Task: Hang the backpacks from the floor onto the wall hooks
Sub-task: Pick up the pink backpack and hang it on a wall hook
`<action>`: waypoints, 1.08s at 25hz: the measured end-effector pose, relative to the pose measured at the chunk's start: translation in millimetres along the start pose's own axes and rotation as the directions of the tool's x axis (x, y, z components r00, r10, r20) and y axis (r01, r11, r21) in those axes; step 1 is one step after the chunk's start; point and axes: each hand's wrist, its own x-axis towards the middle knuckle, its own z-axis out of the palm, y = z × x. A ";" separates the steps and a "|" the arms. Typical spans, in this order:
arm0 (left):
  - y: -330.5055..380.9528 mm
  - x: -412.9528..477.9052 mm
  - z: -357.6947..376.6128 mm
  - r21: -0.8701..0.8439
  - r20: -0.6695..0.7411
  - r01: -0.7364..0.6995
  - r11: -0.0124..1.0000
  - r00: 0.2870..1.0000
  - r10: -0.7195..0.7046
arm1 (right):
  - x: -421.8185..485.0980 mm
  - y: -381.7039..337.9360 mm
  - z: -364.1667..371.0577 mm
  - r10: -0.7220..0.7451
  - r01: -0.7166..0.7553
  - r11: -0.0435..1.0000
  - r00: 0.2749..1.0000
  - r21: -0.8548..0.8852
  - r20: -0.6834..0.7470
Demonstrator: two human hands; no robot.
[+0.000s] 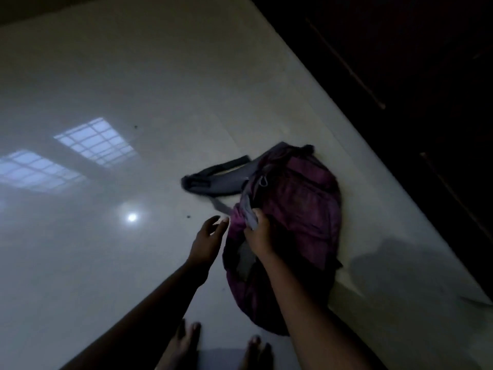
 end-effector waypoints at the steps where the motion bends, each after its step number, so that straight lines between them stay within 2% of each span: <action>1: 5.2 -22.5 -15.0 -0.064 -0.008 0.034 0.997 0.999 -0.035 | -23.5 -22.5 -4.0 -0.032 0.031 0.999 0.998 0.016 0.052; 3: 27.7 -74.9 -47.6 -0.209 -0.009 0.093 0.973 0.995 -0.097 | -62.4 -69.1 -14.5 -0.115 0.109 0.993 0.987 0.053 0.110; 6: 70.2 -140.1 -106.6 -0.412 0.012 0.142 0.900 0.988 -0.151 | -128.2 -157.6 -38.1 -0.215 0.228 0.973 0.939 -0.019 0.268; 8: 98.4 -187.0 -152.2 -0.534 -0.011 0.059 0.843 0.997 -0.077 | -178.0 -220.0 -47.1 -0.307 0.368 0.925 0.871 -0.094 0.384; 9: 108.7 -208.5 -175.0 -0.576 -0.074 0.012 0.817 0.995 -0.066 | -203.9 -249.8 -48.3 -0.347 0.432 0.895 0.831 -0.110 0.434; 12: 126.3 -266.2 -238.9 -0.714 -0.209 -0.058 0.698 0.969 -0.133 | -269.8 -321.6 -40.7 -0.448 0.598 0.796 0.684 -0.092 0.576; 15: 123.2 -338.3 -300.5 -0.738 -0.386 -0.164 0.655 0.898 -0.210 | -341.2 -384.9 -26.2 -0.480 0.708 0.701 0.558 -0.085 0.677; 17: 112.9 -383.7 -333.6 -0.755 -0.442 -0.215 0.620 0.864 -0.239 | -385.5 -417.3 -18.1 -0.486 0.756 0.653 0.459 -0.039 0.743; 18: 105.8 -402.8 -348.5 -0.769 -0.468 -0.252 0.587 0.848 -0.248 | -405.1 -431.6 -13.3 -0.462 0.756 0.654 0.417 -0.016 0.783; 20: 92.8 -434.3 -371.2 -0.762 -0.522 -0.317 0.565 0.817 -0.244 | -437.6 -453.6 0.2 -0.421 0.724 0.689 0.388 0.011 0.820; 22: 71.1 -468.8 -397.3 -0.701 -0.604 -0.389 0.598 0.769 -0.208 | -473.0 -476.3 32.0 -0.424 0.714 0.700 0.405 0.009 0.810; 24: 52.2 -501.9 -423.8 -0.573 -0.695 -0.419 0.704 0.704 -0.147 | -504.1 -496.7 73.5 -0.416 0.723 0.691 0.403 -0.006 0.815; 27: 23.1 -542.8 -455.3 -0.315 -0.760 -0.321 0.893 0.649 -0.035 | -554.1 -520.6 138.1 -0.342 0.586 0.809 0.394 0.054 0.853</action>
